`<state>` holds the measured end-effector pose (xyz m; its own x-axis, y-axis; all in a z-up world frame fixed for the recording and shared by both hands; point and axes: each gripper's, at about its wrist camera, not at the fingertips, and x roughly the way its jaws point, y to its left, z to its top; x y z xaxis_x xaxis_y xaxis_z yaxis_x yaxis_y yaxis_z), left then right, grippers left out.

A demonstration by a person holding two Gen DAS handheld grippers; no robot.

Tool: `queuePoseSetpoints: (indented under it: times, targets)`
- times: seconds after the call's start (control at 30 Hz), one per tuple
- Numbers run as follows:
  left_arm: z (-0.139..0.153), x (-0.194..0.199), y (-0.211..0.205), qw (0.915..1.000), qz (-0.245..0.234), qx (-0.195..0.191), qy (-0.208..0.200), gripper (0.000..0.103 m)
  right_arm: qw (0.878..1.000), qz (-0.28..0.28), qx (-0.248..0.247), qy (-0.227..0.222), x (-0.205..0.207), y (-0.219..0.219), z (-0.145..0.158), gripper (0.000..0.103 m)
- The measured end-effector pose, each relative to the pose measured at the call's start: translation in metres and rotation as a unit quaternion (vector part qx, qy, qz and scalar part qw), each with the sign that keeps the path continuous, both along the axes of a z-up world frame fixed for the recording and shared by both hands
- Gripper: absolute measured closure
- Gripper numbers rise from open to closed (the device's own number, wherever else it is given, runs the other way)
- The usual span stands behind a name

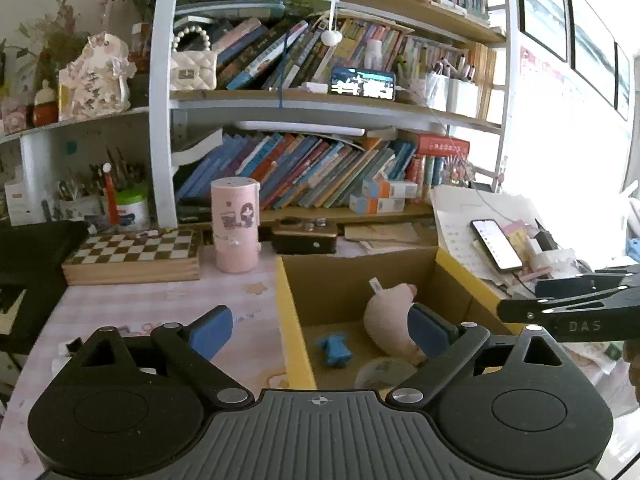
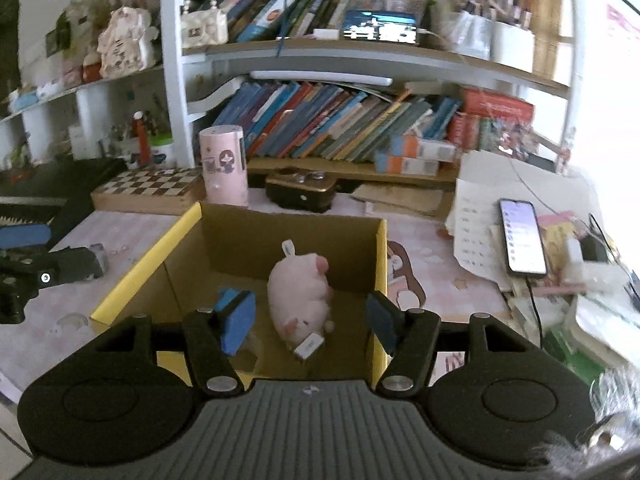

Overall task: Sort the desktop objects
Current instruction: 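Withdraw both open tools up out of the yellow box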

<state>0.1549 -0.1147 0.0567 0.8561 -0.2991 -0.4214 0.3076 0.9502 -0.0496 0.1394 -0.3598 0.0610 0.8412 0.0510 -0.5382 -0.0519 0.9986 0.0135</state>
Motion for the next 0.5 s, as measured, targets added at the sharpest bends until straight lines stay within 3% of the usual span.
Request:
queuePoseSetpoints:
  times: [0.5]
  targets:
    - [-0.022,-0.045,0.077,0.9983,-0.038,0.041,0.016,0.007,0.995,-0.083,0.007,0.049,-0.072,0.078,-0.031,0.043]
